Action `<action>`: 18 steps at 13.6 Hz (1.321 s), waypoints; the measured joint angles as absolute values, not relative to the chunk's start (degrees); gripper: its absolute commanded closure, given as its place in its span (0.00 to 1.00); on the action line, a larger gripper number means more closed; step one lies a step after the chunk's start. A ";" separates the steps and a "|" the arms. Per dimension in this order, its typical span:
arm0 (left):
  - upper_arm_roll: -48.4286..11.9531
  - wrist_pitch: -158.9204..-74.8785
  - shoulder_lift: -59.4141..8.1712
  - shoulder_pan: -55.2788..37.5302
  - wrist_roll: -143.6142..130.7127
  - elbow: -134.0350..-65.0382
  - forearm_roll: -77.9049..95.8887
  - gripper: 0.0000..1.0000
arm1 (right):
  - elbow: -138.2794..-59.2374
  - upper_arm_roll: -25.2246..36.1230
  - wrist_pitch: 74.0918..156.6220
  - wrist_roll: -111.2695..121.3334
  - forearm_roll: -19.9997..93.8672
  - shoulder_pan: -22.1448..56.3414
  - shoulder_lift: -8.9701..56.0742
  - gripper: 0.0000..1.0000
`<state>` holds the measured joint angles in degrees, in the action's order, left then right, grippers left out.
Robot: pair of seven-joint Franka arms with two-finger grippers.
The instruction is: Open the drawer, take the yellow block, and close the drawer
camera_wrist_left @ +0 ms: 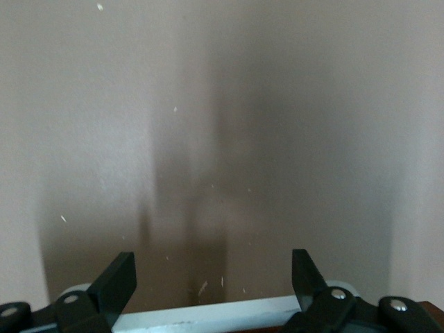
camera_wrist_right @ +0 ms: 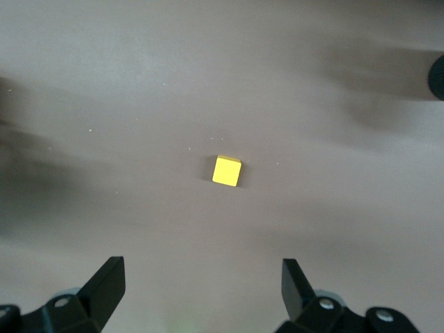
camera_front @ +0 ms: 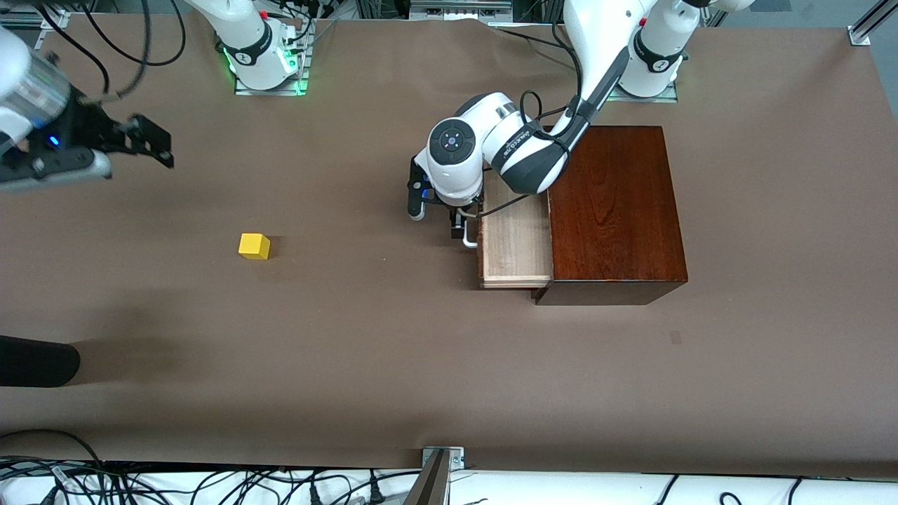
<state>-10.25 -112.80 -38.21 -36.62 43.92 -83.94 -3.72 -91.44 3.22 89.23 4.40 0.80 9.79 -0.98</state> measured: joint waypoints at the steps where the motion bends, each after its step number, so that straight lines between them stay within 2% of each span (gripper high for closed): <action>1: -9.80 -110.02 -38.19 -36.51 43.95 -83.55 -4.46 0.00 | -91.45 3.60 88.86 4.72 0.80 9.78 -1.68 0.00; 10: -8.84 -97.39 -37.57 -32.01 44.32 -82.90 -9.50 0.00 | -90.47 4.26 88.86 5.28 0.78 9.77 -0.86 0.00; 14: -9.11 -97.68 -37.02 -31.42 44.35 -82.86 -9.51 0.00 | -90.28 4.26 89.76 5.28 0.77 9.76 -0.01 0.00; 18: -9.65 -97.43 -30.04 -30.20 35.37 -81.96 -7.71 0.00 | -90.18 4.71 90.55 5.28 0.76 9.71 0.47 0.00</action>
<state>-9.65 -97.43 -30.04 -30.20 35.37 -81.96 -7.71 -90.18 4.71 90.55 5.28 0.76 9.71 0.47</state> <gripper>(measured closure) 0.000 0.000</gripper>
